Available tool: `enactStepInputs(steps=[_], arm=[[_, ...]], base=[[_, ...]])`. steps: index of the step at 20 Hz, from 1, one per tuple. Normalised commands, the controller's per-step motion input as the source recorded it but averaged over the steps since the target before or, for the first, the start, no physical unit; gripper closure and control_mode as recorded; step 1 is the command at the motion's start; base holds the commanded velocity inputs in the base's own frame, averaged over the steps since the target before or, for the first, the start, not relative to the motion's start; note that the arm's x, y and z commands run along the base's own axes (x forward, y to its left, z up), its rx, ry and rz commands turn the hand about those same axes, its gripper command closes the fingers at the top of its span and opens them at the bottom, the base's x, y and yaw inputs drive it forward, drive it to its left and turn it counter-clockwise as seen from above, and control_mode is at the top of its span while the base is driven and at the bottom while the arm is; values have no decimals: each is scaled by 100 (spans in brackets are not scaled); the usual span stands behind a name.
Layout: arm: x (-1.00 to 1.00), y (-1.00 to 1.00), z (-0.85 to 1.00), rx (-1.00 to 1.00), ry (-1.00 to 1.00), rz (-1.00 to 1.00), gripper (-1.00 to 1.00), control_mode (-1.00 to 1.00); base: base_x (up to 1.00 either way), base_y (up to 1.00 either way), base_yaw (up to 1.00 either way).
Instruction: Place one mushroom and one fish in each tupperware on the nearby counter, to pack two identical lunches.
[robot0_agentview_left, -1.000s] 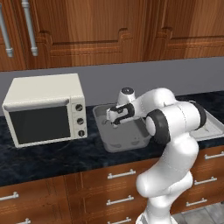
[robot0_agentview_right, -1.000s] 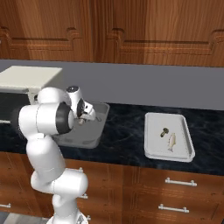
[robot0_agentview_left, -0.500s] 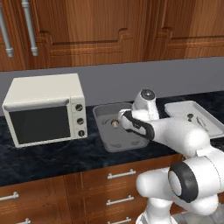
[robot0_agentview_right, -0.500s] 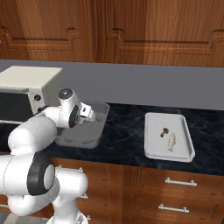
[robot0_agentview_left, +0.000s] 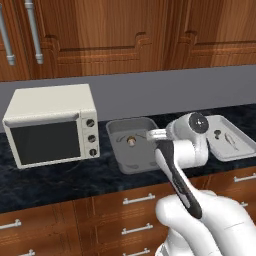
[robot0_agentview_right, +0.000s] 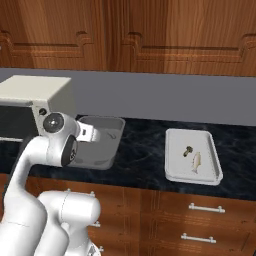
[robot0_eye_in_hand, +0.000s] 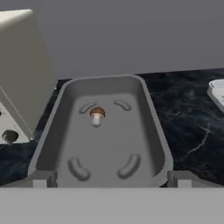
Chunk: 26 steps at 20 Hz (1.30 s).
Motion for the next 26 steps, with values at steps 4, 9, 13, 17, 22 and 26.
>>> enactStepInputs(steps=[4,9,13,17,22,26], arm=[[-100,-8,100,0,0,0,-100,-100],[-100,-1,100,0,6,0,-100,-100],[-91,0,0,-3,10,0,-100,-100],[0,0,0,0,0,0,-100,100],[0,0,0,0,0,0,-100,100],[0,0,0,0,0,0,-100,100]], base=[[0,0,0],[0,0,0],[0,0,0],[-95,0,1],[-100,11,0],[-66,91,7]])
